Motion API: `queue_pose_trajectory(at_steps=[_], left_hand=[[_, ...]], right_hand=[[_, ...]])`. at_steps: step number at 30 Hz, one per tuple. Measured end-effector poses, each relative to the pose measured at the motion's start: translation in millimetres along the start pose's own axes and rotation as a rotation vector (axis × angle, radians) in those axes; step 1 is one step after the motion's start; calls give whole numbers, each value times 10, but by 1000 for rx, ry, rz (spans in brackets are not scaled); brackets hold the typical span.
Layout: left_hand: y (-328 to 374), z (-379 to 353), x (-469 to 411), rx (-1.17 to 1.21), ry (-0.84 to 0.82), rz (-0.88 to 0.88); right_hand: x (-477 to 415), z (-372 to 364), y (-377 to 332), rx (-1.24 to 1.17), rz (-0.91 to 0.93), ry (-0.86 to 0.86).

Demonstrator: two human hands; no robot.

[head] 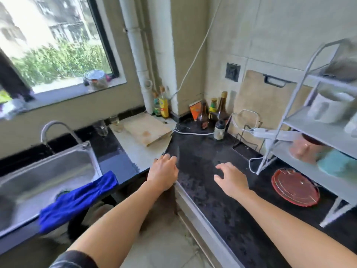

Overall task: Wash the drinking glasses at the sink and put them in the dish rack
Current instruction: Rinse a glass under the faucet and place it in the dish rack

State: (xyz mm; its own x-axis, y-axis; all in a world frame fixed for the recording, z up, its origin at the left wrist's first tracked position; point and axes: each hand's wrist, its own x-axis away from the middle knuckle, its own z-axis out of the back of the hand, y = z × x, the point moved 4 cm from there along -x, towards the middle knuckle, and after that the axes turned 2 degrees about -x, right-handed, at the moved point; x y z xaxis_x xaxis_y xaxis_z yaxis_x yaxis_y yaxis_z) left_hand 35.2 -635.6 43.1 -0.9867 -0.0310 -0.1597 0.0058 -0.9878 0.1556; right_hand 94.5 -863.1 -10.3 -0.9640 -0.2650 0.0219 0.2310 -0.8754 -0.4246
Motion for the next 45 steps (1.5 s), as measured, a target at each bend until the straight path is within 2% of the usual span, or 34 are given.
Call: queue_pose_trajectory(at_steps=[6, 13, 21, 26, 34, 40, 45], left_hand=[[-1382, 305, 22, -29, 87, 224], [-2678, 269, 86, -48, 92, 475], [-3980, -16, -482, -54, 12, 684], [-4529, -249, -929, 5, -33, 760], [-4943, -656, -1228, 108, -119, 840], [-5110, -844, -1233, 165, -136, 853], [-5253, -866, -1137, 215, -135, 884]], right_hand=[[-796, -460, -1385, 13, 199, -76], [-1659, -1169, -2690, 39, 384, -200], [-3077, -2075, -3777, 0, 424, -356], [-4030, -2458, -4199, -67, 307, -366], [-5096, -3059, -4528, -280, -13, -344], [-5328, -3259, -4623, -341, 55, -327], [-4983, -3038, -4655, -319, 157, -346]])
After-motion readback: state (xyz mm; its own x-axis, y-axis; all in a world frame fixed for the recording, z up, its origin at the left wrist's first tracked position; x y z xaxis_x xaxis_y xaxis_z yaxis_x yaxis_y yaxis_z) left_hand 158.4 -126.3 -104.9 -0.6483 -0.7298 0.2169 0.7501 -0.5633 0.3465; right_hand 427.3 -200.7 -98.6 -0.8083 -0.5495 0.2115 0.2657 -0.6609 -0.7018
